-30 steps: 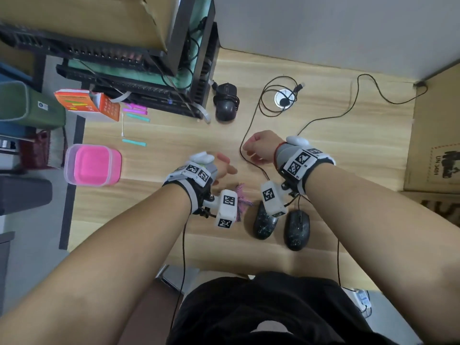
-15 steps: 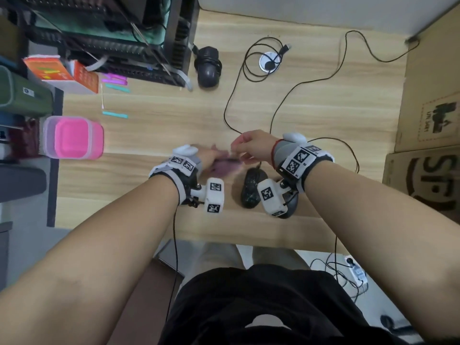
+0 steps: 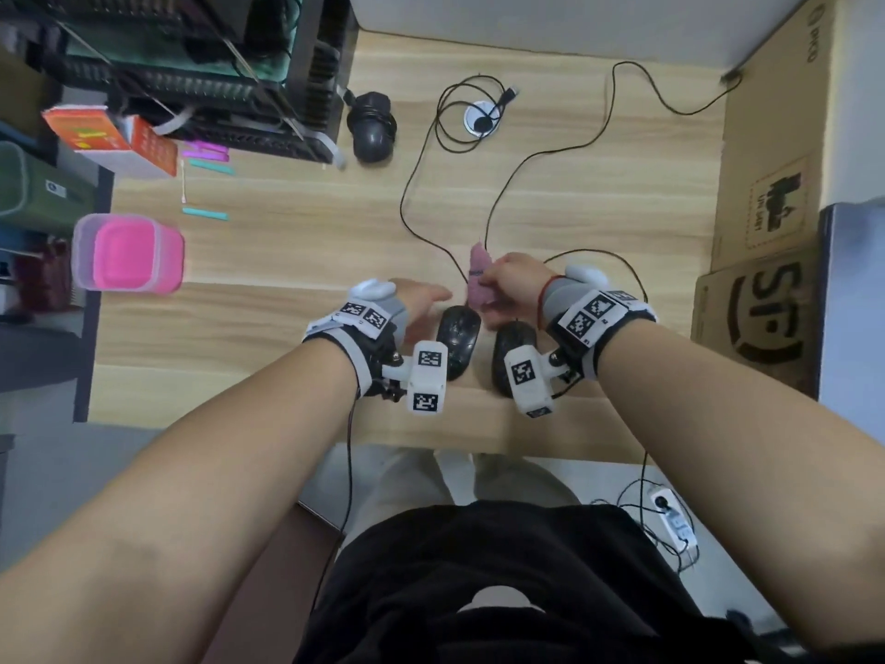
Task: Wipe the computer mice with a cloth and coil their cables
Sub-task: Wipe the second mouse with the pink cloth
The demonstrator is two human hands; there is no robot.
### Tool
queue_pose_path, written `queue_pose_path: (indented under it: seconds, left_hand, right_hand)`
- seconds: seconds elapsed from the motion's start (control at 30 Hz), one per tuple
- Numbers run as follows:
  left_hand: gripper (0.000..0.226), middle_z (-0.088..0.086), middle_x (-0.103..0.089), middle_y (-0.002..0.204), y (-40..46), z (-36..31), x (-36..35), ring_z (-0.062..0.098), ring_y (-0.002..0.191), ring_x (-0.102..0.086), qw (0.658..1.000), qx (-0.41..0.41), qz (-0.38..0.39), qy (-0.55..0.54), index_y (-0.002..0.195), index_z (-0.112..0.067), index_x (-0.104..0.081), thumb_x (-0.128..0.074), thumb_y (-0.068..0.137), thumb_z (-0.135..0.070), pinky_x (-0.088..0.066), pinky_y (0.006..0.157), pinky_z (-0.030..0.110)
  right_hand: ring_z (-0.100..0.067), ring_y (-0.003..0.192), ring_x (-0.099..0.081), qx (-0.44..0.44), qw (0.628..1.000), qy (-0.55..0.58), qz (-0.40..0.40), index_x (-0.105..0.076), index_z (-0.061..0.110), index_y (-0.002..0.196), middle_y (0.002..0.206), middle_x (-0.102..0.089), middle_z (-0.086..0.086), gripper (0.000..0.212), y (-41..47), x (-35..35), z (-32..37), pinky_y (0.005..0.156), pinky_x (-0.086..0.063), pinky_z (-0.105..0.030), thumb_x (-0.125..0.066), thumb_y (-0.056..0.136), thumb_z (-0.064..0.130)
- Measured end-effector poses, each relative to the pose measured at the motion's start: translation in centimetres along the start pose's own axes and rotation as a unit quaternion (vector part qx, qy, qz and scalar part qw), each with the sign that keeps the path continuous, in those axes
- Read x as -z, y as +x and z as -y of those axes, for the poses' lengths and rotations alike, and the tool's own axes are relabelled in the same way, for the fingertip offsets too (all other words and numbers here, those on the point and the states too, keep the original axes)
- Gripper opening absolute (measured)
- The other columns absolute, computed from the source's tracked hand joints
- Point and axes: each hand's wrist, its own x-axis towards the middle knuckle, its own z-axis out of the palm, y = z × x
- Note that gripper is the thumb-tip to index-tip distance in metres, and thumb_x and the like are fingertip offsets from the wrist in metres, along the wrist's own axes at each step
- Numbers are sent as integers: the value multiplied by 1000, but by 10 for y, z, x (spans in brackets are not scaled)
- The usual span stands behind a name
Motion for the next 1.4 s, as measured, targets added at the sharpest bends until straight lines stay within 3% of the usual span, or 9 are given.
queue_pose_path:
  seconds: [0.2,0.4,0.57,0.67,0.77,0.97,1.13,1.27,1.4]
  left_hand:
    - [96,10,-70,95,-10,24,-35,27,78,-70,998,-15,15,57,114,-20,-50,-90,31,-44,-61,70,44]
    - [90,13,-63,116,2,32,-52,31,104,-63,989,-64,-61,117,123,-9,-52,-96,49,-37,-53,90,42]
    - [67,0,-48,75,-6,31,-56,21,69,-48,972,-117,-84,185,84,-14,-41,-93,55,-44,-43,58,18]
    - [80,5,-57,91,-13,29,-50,22,78,-53,977,-71,-83,186,103,-10,-51,-91,47,-50,-46,69,31]
    - [91,2,-66,77,-19,22,-34,21,62,-58,970,-68,-87,219,96,-11,-62,-74,29,-71,-47,57,32]
    - [78,5,-71,91,-53,-13,4,24,83,-71,987,-136,-62,52,99,-22,-55,-79,36,-61,-62,73,45]
    - [51,-3,-67,77,-112,-54,36,16,71,-63,970,-222,-22,-100,88,-20,-59,-77,44,-35,-52,59,27]
    - [31,12,-62,86,-152,-69,61,26,80,-58,943,-252,100,-193,100,-10,-65,-76,71,-15,-48,72,38]
    - [37,8,-65,90,-184,-79,82,24,78,-62,898,-218,255,-285,103,-16,-66,-63,85,-48,-51,72,35]
  right_hand:
    - [-22,62,-52,25,998,-59,-18,-50,17,67,67,-53,-10,16,0,-9,-18,59,-48,-37,-63,74,10]
    - [-23,65,-46,28,1000,-6,1,-48,20,80,74,-49,-12,20,4,-5,-27,59,-43,-37,-66,83,14]
    - [-25,70,-51,35,999,-8,30,-51,18,92,86,-56,-16,15,4,-8,-27,69,-49,-42,-65,87,19]
    - [-27,73,-55,39,999,3,28,-51,17,99,90,-60,-16,17,0,-10,-28,75,-55,-45,-65,89,18]
    - [-27,78,-57,47,999,6,26,-51,18,103,97,-63,-17,18,-7,-10,-18,84,-55,-48,-64,90,19]
    - [-21,82,-60,144,990,-9,0,-60,17,98,96,-64,-11,9,-49,-2,31,83,-55,-41,-64,91,21]
    - [-12,64,-66,280,957,65,-36,-56,15,102,75,-62,-1,16,-103,-1,75,61,-59,-28,-62,92,5]
    - [-14,61,-64,364,927,48,-73,-53,27,101,67,-61,2,27,-139,-3,102,60,-59,-32,-61,90,3]
    - [-21,76,-62,371,919,-32,-131,-65,19,99,88,-62,-5,10,-158,0,119,69,-59,-38,-64,91,13]
